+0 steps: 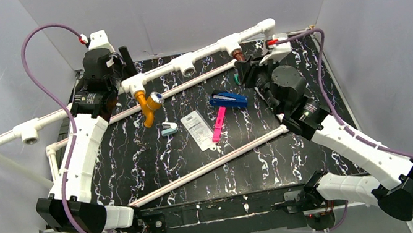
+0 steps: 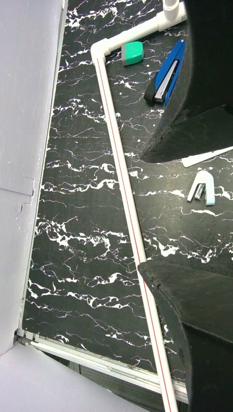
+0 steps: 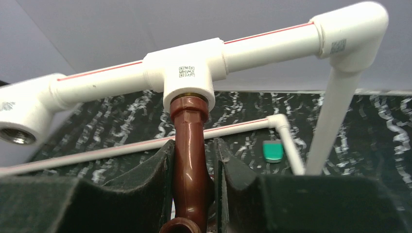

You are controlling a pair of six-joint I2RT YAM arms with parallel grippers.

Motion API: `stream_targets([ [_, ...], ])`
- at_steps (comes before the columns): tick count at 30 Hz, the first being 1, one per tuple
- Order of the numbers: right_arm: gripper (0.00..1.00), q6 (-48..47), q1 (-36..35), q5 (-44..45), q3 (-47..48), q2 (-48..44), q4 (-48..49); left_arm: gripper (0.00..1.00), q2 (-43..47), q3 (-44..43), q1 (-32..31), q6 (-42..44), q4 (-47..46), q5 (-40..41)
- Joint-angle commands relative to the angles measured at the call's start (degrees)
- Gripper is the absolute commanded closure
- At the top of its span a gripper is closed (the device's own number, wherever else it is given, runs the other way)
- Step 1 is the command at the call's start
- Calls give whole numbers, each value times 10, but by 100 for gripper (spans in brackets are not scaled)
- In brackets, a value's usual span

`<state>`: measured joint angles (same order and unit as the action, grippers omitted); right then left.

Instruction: Install the water faucets

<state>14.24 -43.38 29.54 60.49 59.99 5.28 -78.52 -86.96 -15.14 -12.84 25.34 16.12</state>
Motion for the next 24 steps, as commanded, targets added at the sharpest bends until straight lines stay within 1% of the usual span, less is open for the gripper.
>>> stream_targets([
  [1, 99, 271, -8, -88, -19, -8, 52, 28, -6, 39, -15, 1, 114, -25],
  [7, 99, 434, 5, -106, -43, -6, 93, 28, -8, 40, -15, 1, 113, -26],
  [12, 99, 584, 29, -156, -55, 10, 110, 28, -7, 41, -16, 2, 113, -25],
  [19, 99, 738, 37, -144, -120, -7, 182, 28, -10, 38, -16, 2, 113, -27],
  [21, 99, 786, 38, -139, -137, -16, 186, 28, -12, 37, -17, 2, 112, -28],
  [24, 99, 826, 38, -127, -144, -31, 171, 28, -10, 40, -18, 3, 112, -26],
])
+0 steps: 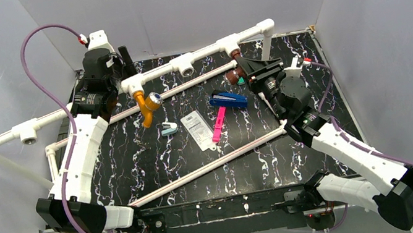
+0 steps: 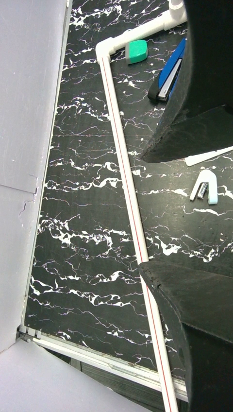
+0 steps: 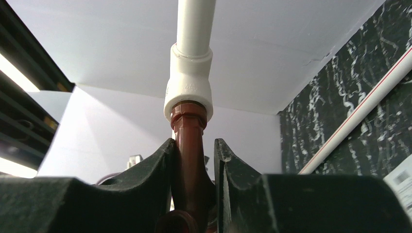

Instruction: Install the water faucets

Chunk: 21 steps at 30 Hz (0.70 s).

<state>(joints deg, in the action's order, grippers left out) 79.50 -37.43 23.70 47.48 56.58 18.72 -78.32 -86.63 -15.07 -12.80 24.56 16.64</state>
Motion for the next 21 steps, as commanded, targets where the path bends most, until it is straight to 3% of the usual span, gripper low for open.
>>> stream_targets([
  [1, 99, 180, -21, -65, -13, -1, 31, 28, -11, 39, -19, 3, 119, -30],
  [6, 99, 185, -22, -56, 2, -11, 18, 28, -10, 40, -19, 4, 118, -28],
  [9, 91, 170, -22, -59, 10, -12, 9, 28, -13, 37, -19, 5, 121, -26],
  [15, 50, 114, -21, -52, 19, -18, -14, 28, -15, 37, -19, 6, 121, -26],
  [21, 23, 56, -21, -50, 28, -33, -39, 28, -18, 36, -19, 6, 121, -25],
])
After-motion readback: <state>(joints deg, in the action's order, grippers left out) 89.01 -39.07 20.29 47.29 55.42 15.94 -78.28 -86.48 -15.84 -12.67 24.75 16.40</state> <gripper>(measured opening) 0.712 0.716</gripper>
